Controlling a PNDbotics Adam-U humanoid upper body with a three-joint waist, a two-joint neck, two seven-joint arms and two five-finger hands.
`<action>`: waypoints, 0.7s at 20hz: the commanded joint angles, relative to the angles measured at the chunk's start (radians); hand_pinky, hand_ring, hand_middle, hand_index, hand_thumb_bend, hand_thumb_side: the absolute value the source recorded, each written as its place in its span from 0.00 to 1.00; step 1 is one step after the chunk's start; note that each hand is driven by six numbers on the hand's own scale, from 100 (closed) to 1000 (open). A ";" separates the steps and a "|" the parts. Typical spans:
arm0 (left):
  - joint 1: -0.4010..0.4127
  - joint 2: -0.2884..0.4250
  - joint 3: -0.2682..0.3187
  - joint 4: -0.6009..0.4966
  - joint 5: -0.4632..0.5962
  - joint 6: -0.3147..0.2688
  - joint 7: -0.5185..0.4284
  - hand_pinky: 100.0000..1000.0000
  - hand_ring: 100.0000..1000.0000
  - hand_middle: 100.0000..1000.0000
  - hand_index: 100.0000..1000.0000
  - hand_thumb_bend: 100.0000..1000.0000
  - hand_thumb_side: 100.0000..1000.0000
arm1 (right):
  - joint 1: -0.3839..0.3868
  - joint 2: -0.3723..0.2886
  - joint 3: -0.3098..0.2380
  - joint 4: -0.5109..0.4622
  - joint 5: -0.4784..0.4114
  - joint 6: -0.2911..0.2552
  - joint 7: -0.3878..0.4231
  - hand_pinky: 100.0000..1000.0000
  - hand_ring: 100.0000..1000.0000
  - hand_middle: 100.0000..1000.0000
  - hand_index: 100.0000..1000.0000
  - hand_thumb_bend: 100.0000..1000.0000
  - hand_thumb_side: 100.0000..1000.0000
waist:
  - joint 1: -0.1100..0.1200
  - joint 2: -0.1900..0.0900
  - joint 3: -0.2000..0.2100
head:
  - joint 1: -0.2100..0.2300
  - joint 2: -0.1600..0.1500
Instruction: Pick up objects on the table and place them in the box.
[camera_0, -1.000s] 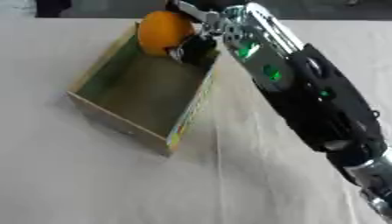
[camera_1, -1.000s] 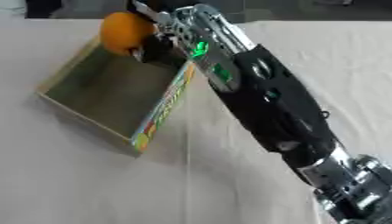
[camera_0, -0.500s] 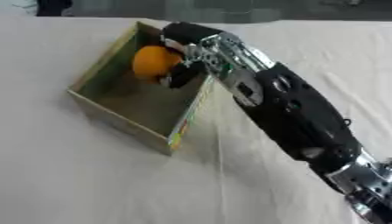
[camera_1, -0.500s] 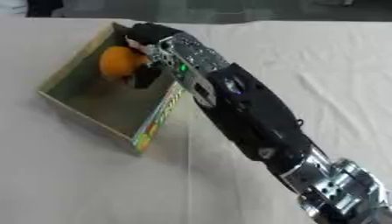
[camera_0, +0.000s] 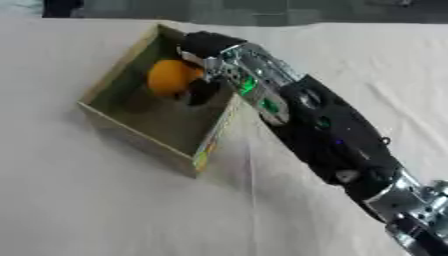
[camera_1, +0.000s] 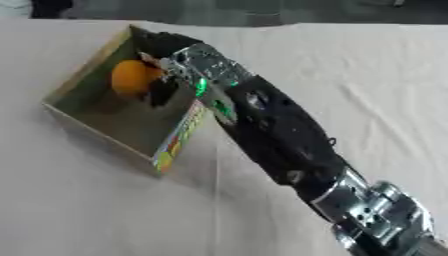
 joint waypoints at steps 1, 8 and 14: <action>-0.012 0.014 0.002 -0.016 0.000 0.000 -0.004 0.76 0.59 0.65 0.84 0.00 0.94 | -0.035 0.011 -0.002 0.017 0.039 -0.021 0.001 0.71 0.75 0.41 0.37 0.00 0.14 | 0.004 -0.019 0.004 | -0.004 -0.011; -0.013 0.013 0.004 -0.016 0.000 0.001 -0.002 0.76 0.59 0.65 0.84 0.00 0.94 | -0.038 0.028 -0.013 0.069 0.096 -0.068 0.035 0.76 0.84 0.69 0.70 0.00 0.06 | 0.001 -0.017 0.007 | -0.006 -0.013; -0.014 0.012 0.004 -0.016 0.001 0.002 -0.001 0.76 0.59 0.65 0.84 0.00 0.95 | -0.049 0.022 -0.032 0.015 0.093 -0.096 0.080 0.85 0.94 0.84 0.90 0.00 0.38 | 0.001 -0.017 0.006 | -0.004 -0.013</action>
